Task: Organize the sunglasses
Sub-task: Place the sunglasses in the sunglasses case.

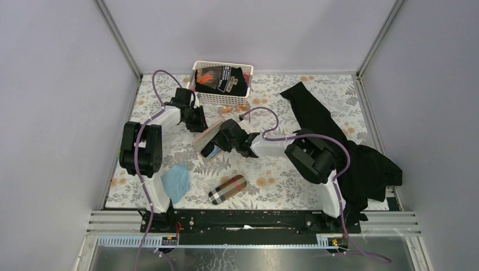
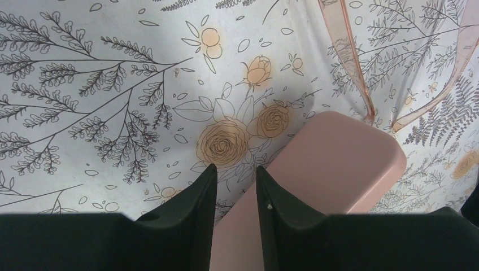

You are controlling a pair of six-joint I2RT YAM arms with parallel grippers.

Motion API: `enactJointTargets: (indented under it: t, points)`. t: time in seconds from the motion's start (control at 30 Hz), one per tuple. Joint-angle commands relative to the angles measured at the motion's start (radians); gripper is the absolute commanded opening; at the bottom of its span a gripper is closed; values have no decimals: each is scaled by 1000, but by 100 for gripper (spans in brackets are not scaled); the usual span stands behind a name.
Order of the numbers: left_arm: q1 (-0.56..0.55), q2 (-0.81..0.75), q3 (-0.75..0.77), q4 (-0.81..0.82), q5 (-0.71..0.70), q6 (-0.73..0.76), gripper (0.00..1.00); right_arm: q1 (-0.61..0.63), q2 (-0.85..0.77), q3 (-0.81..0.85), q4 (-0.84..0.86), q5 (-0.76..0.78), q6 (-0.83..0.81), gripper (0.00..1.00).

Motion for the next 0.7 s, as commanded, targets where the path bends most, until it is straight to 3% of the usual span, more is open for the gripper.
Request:
enactJointTargets:
  t: [0.0,0.43,0.67]
  points:
    - [-5,20,-6,15,26,-4,36,25,-72,-22,12,69,-6,16]
    - [-9,27,-2,10,31,-1,36,37,-51,-8,6,73,10,17]
    - [-12,30,-1,9,33,-1,36,36,-26,18,-13,84,1,27]
